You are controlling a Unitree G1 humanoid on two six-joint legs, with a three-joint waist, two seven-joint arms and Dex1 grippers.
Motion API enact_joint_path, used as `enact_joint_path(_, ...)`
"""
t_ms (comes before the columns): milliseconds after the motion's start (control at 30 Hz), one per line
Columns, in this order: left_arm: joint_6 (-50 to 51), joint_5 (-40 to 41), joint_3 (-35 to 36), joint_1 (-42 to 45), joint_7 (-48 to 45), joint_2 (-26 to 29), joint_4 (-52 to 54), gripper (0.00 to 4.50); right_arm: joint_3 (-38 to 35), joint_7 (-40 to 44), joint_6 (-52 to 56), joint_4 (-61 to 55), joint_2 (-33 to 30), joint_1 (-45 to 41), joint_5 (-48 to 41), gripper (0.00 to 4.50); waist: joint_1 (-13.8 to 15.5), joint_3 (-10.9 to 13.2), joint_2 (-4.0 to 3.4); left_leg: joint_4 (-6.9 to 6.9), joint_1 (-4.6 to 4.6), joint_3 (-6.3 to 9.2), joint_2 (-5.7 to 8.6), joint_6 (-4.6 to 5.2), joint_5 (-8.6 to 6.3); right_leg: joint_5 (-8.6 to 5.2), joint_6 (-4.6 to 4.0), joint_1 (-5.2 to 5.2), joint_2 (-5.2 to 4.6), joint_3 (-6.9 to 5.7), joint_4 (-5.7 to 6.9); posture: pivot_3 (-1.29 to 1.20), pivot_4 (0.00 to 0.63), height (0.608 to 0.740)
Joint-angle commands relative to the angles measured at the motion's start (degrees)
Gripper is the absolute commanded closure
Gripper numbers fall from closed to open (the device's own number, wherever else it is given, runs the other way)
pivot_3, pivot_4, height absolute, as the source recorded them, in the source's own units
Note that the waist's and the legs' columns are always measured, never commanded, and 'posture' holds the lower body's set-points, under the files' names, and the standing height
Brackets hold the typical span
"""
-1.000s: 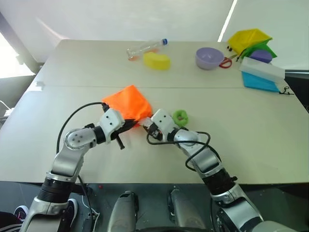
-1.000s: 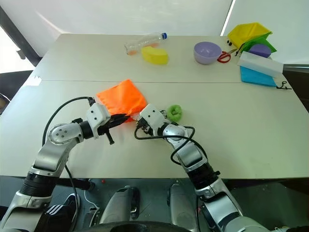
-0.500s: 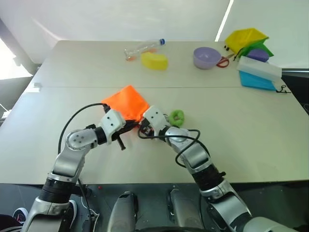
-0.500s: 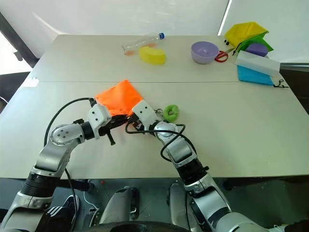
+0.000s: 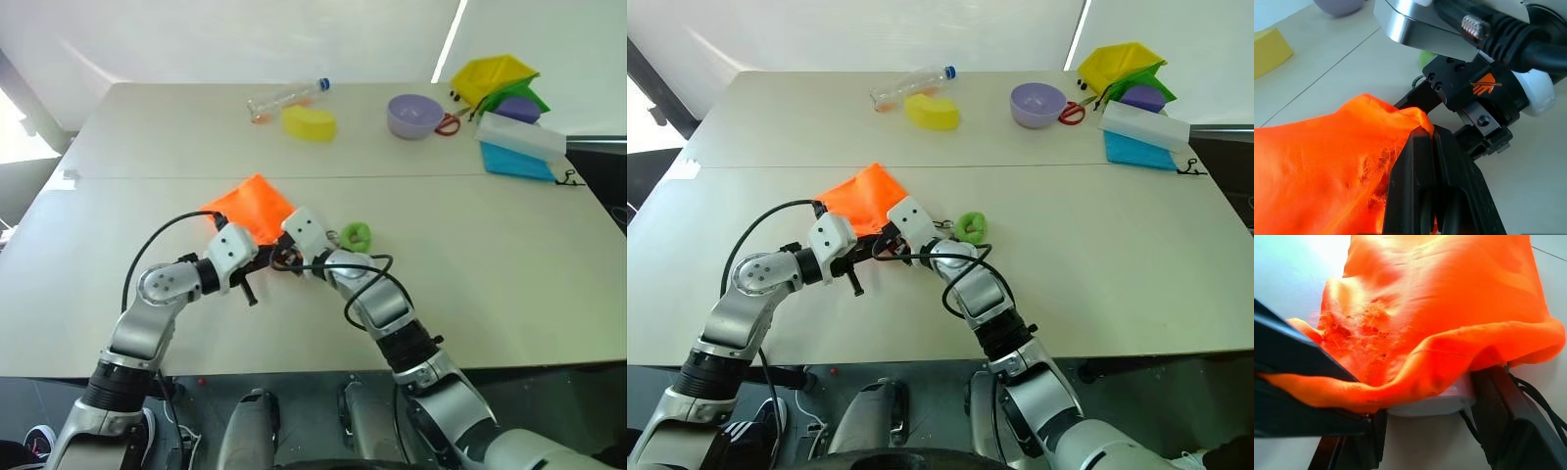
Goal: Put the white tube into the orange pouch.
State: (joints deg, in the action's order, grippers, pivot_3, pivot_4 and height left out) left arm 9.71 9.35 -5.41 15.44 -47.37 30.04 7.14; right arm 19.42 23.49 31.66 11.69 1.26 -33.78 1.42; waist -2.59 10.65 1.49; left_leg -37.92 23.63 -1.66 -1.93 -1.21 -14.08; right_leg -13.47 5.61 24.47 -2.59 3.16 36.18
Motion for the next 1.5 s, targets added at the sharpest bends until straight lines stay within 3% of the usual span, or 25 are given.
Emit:
enact_joint_path(33, -0.51, 0.48, 0.28, -0.06, 0.07, 0.11, 1.33, 4.5, 0.55, 2.93, -1.35, -1.77, 0.64, -0.29, -1.7, 2.39, -0.03, 0.0, 0.0, 0.0, 0.0, 0.0, 0.0, 0.0, 0.0, 0.0, 0.0, 0.0, 0.0, 0.0, 0.0, 0.0, 0.15, 0.74)
enact_joint_path(67, -0.55, 0.4, 0.28, -0.08, 0.1, 0.15, 1.24, 4.5, 0.17, 3.95, -1.51, -2.23, 0.59, -0.02, -2.51, 2.39, -0.04, 0.0, 0.0, 0.01, 0.0, 0.01, 0.0, 0.0, 0.0, 0.0, 0.0, 0.0, 0.0, 0.0, 0.0, 0.0, 0.15, 0.74)
enact_joint_path(233, -0.46, 0.38, 0.31, -0.45, 0.13, 0.32, 1.3, 4.5, -1.04, 4.91, -2.31, -3.04, 0.03, 0.01, -3.26, 0.25, -0.01, 0.01, -0.01, 0.02, 0.0, 0.01, -0.01, 0.0, 0.0, 0.0, 0.0, 0.0, 0.01, -0.01, 0.0, 0.0, 0.15, 0.74)
enact_joint_path(267, -0.43, 0.45, 0.35, -0.52, 0.16, 0.31, 1.37, 4.5, -1.42, 5.08, -2.07, -3.6, 0.05, 0.22, -3.7, 0.08, -0.01, 0.0, -0.01, 0.02, 0.0, 0.01, -0.01, 0.0, 0.0, 0.0, 0.0, 0.0, 0.01, -0.01, 0.0, 0.0, 0.15, 0.74)
enact_joint_path(467, -0.68, 0.45, 0.68, -1.09, -0.02, 0.95, 1.37, 4.5, -2.0, 9.22, 0.68, -11.73, -4.03, 3.51, -5.89, 0.08, 0.08, 0.01, -0.01, 0.03, 0.01, 0.01, 0.0, 0.0, 0.0, 0.0, 0.0, 0.0, -0.02, -0.01, -0.02, 0.0, 0.15, 0.74)
enact_joint_path(800, -0.83, 1.5, 1.29, -2.92, -1.61, 2.63, 1.9, 4.5, -8.31, 16.7, 5.23, -26.12, -19.27, 9.52, -12.3, 0.08, 0.11, 0.01, -0.01, 0.04, 0.02, 0.03, 0.0, -0.01, 0.0, -0.02, -0.02, 0.0, -0.07, -0.02, -0.07, 0.0, 0.15, 0.74)
enact_joint_path(900, -0.79, 1.91, 1.33, -2.98, -1.96, 2.89, 1.76, 4.5, -11.61, 14.78, 3.49, -24.17, -22.2, 7.8, -11.25, 0.08, 0.02, 0.01, -0.01, 0.06, 0.02, 0.05, -0.02, -0.01, 0.0, -0.02, -0.02, 0.03, -0.07, 0.01, -0.08, 0.0, 0.15, 0.74)
enact_joint_path(1100, -0.15, 2.13, 1.05, -1.66, -2.33, 2.96, 1.57, 4.5, -9.93, 15.28, 1.58, -18.87, -27.54, 8.16, -7.75, 0.08, 0.15, 0.01, -0.01, 0.1, 0.02, 0.0, 0.0, -0.01, -0.01, -0.02, -0.04, 0.03, -0.08, 0.0, -0.15, 0.0, 0.15, 0.74)
enact_joint_path(1367, 0.39, 2.15, 1.07, -1.44, -2.5, 3.14, 2.11, 4.5, -8.5, 14.3, 0.72, -16.23, -26.44, 8.35, -6.99, 0.08, 0.13, 0.01, 0.0, 0.26, 0.04, -0.04, 0.02, 0.0, 0.0, -0.02, -0.02, 0.08, -0.04, 0.01, -0.19, 0.0, 0.15, 0.74)
enact_joint_path(1433, 0.63, 2.12, 1.03, -1.44, -2.47, 3.19, 2.39, 4.5, -7.73, 13.27, -0.55, -15.01, -25.89, 8.19, -5.73, 0.6, 0.1, 0.01, 0.0, 0.25, 0.04, -0.03, 0.02, 0.0, 0.0, -0.02, -0.02, 0.08, -0.03, 0.01, -0.19, 0.0, 0.15, 0.74)
enact_joint_path(1500, 0.96, 2.11, 1.03, -1.49, -2.43, 3.23, 2.76, 4.5, -7.54, 12.11, -1.41, -13.56, -25.13, 8.01, -4.86, 1.43, 0.08, 0.01, -0.01, 0.25, 0.03, -0.04, 0.02, 0.0, 0.0, -0.02, -0.01, 0.08, -0.03, 0.01, -0.18, 0.0, 0.15, 0.74)
